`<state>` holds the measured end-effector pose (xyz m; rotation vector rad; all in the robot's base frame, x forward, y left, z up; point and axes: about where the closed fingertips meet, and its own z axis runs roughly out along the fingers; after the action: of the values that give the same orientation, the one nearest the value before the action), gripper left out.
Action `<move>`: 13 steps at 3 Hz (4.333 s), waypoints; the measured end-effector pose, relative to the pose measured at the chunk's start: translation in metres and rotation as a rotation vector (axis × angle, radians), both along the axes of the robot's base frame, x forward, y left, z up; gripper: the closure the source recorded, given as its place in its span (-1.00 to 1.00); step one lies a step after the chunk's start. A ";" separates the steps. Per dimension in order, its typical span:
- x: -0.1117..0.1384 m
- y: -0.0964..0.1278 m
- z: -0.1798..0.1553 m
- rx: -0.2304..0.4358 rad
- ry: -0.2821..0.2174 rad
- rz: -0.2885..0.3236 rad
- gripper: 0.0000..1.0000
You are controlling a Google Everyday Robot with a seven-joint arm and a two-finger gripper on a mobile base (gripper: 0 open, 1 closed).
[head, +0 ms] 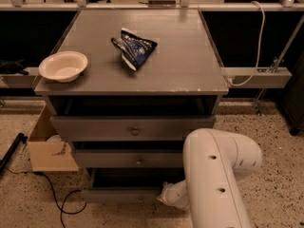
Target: Open bottom drawer
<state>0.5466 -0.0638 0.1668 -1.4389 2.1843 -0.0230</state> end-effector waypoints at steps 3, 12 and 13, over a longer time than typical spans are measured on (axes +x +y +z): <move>-0.020 -0.004 -0.003 0.010 0.001 -0.008 1.00; -0.079 -0.013 -0.011 0.022 0.099 0.021 1.00; -0.078 -0.010 -0.009 0.015 0.099 0.025 1.00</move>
Offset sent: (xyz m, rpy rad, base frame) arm -0.0864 -0.0228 -0.0137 0.0394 0.0016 -0.0349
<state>0.4684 -0.0739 0.1574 -1.4881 2.2401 0.0750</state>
